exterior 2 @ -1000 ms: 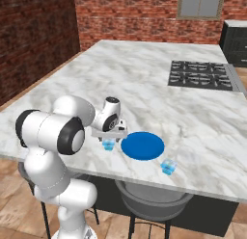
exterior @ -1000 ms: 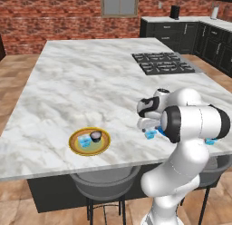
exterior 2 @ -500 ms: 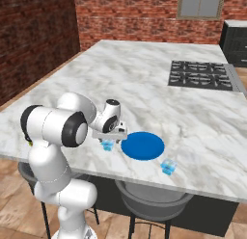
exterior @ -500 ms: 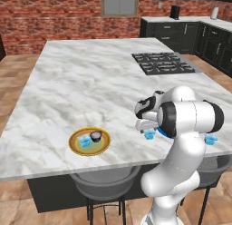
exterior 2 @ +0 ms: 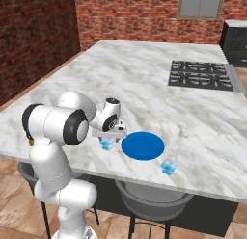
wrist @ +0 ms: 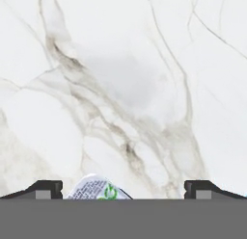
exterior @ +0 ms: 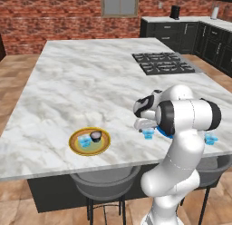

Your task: Place two yogurt containers on each plate.

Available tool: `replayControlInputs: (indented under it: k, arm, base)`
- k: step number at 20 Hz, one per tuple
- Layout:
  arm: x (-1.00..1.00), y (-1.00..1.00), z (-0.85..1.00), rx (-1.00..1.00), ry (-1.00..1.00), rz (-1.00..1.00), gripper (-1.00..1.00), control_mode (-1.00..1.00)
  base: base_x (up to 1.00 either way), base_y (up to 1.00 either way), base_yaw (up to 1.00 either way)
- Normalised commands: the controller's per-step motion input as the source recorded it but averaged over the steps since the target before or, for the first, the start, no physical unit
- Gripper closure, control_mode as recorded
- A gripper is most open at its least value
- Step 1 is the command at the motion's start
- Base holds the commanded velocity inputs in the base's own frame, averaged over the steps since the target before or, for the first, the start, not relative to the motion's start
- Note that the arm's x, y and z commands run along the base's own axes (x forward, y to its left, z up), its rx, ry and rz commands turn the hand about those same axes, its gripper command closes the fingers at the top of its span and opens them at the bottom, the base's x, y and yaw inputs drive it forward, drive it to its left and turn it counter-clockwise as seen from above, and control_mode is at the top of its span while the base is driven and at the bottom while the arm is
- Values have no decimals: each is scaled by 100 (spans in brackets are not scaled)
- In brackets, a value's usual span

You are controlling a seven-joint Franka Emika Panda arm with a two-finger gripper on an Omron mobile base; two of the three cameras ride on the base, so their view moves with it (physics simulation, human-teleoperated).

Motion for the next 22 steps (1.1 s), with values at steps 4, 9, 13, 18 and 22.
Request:
replayControlInputs:
  k: [4, 9, 13, 18, 22]
  arm:
    - [-21, -10, 0, 0, 0, 0, -100, -100]
    - [-26, -14, 0, 0, 0, 0, -100, -100]
    - [-13, -5, 0, 0, 0, -3, -100, -100]
    - [-1, 0, 0, 0, 0, -6, -100, -100]
    - [-6, 0, 0, 0, 6, -7, -100, -100]
  base:
    - [0, 0, 0]
    - [0, 0, 0]
    - [0, 0, 0]
    - [0, 0, 0]
    - [0, 0, 0]
